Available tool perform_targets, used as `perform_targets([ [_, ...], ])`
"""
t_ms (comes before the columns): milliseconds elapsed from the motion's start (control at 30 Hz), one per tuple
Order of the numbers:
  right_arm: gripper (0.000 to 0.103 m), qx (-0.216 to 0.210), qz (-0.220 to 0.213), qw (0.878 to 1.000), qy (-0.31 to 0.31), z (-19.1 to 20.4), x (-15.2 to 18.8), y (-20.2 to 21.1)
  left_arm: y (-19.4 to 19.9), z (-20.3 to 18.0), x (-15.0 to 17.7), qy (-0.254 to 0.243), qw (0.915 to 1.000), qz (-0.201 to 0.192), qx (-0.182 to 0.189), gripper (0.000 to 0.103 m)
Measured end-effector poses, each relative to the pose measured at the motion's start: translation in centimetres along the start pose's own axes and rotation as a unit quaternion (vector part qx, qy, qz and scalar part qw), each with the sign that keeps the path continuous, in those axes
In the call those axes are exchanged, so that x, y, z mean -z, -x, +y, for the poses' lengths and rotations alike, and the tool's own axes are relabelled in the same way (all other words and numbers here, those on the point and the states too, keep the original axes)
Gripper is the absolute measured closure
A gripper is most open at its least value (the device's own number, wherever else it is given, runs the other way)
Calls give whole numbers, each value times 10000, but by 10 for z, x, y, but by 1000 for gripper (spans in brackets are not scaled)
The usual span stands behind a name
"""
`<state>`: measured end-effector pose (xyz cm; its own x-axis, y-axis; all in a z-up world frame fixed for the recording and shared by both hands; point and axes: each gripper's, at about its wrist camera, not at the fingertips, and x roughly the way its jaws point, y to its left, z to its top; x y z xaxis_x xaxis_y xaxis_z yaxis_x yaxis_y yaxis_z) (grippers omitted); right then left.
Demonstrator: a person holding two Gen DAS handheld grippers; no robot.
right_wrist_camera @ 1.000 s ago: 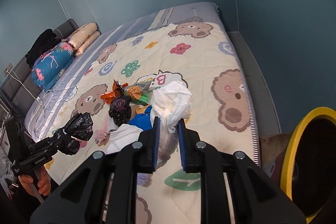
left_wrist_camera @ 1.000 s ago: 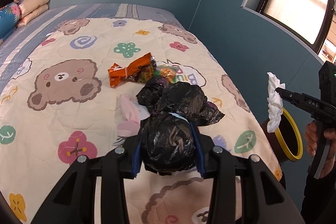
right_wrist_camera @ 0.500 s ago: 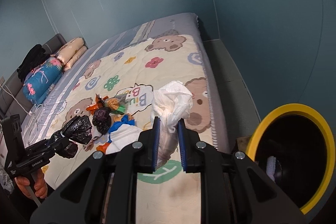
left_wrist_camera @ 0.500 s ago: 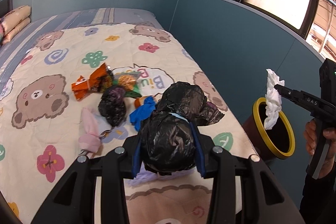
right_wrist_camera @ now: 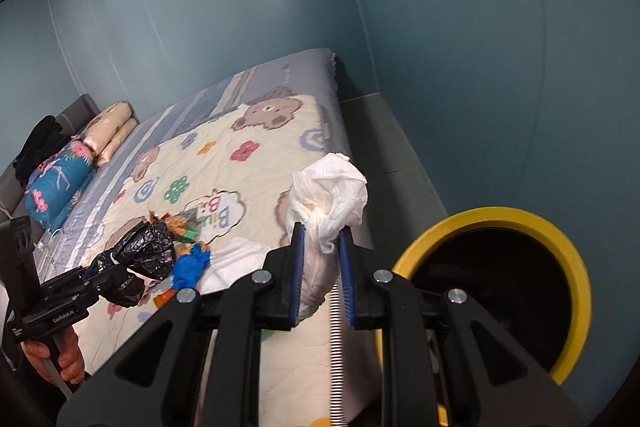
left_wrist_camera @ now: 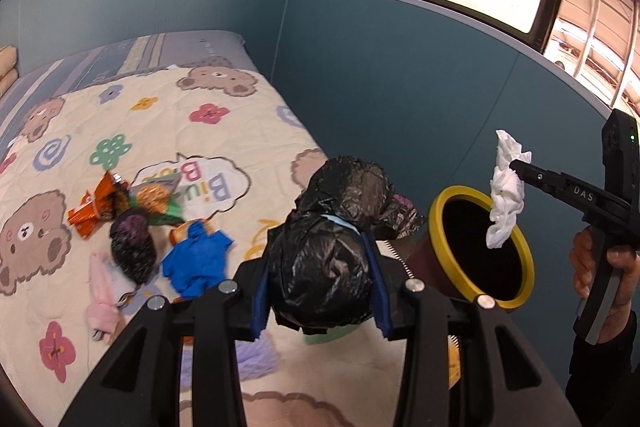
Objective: Collect trash
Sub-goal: 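Carry the black bag and white tissue over the bin with both tools, then open both tools to drop the black bag and tissue into the bin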
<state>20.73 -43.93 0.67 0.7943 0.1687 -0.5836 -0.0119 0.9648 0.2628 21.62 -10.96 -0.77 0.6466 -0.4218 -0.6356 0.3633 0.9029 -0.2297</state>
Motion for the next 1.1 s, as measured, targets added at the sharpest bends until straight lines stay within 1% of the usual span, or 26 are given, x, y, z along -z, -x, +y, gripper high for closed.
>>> perform_targets([
  [267, 87, 395, -166, 9989, -204, -42, -5, 21, -24, -45, -16, -325, 9989, 64, 317, 65],
  [500, 87, 735, -244, 9963, -377, -75, -5, 31, -43, -78, -20, -464, 9970, 149, 596, 65],
  [767, 87, 1004, -256, 9929, -582, -107, 0, 26, -66, -108, -19, -526, 9944, 277, 872, 65],
  [933, 87, 1159, -242, 9903, -728, -125, 5, 21, -76, -134, -15, -703, 9919, 349, 995, 65],
  [1033, 86, 1323, -264, 9879, -767, -133, 8, 17, -85, -148, -13, -747, 9903, 433, 1092, 65],
  [1100, 86, 1512, -331, 9857, -665, -133, 10, 15, -91, -157, -12, -786, 9896, 469, 1112, 65],
])
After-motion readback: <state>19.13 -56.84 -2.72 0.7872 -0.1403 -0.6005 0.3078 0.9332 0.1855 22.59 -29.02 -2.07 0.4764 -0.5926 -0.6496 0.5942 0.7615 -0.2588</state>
